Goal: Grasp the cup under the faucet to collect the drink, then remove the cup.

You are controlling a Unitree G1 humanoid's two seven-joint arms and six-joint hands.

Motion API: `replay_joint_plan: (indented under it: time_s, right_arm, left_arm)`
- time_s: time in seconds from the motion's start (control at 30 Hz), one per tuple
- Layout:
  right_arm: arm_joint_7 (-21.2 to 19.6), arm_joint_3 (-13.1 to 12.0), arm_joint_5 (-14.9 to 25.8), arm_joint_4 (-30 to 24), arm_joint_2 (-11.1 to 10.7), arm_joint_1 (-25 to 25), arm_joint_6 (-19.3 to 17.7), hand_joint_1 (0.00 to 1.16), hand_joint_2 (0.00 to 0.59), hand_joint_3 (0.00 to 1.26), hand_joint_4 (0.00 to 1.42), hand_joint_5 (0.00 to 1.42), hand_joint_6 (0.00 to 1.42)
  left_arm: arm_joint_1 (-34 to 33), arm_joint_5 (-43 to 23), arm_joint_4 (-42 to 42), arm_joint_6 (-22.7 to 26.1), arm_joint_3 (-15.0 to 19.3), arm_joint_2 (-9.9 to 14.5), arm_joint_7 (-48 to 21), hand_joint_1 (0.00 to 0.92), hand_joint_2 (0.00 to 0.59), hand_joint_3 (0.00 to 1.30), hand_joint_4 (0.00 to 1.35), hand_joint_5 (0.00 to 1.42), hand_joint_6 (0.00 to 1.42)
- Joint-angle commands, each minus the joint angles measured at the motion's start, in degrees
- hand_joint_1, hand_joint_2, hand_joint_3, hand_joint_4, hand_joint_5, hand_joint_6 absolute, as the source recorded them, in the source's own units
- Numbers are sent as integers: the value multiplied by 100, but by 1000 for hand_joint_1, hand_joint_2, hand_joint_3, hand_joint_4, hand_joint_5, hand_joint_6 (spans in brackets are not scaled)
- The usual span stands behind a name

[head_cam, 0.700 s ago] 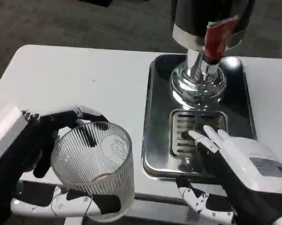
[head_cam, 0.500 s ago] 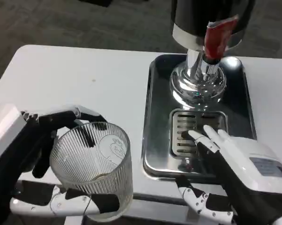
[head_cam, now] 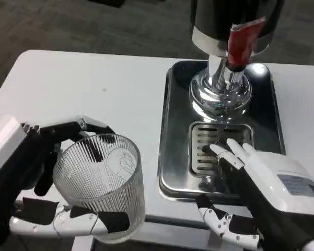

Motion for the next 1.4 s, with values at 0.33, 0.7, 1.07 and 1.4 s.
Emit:
replay_joint_plan:
  time_s: [0.33, 0.7, 1.07, 1.4]
  right_arm:
    - [-4, -304, -123, -236, 131, 31, 89, 500, 464, 115, 0, 0, 51]
    - [-143, -806, 65, -294, 81, 28, 197, 500, 464, 115, 0, 0, 58]
    - [-288, -1291, 265, -247, 51, -86, 321, 474, 483, 6, 0, 0, 65]
    - [-477, -1768, 515, -360, 21, -166, 547, 469, 491, 12, 0, 0, 65]
  left_arm:
    - [-877, 350, 731, -160, -627, 75, 135, 573, 12, 885, 1055, 1292, 1424]
    - [-2447, 1200, 2162, -334, -1635, 24, 468, 572, 13, 885, 1055, 1292, 1424]
    - [-3238, 1842, 3193, -520, -2426, -236, 1095, 565, 16, 886, 1055, 1292, 1424]
    - [-3854, 2339, 3925, -705, -2986, -356, 1469, 564, 21, 886, 1055, 1292, 1424]
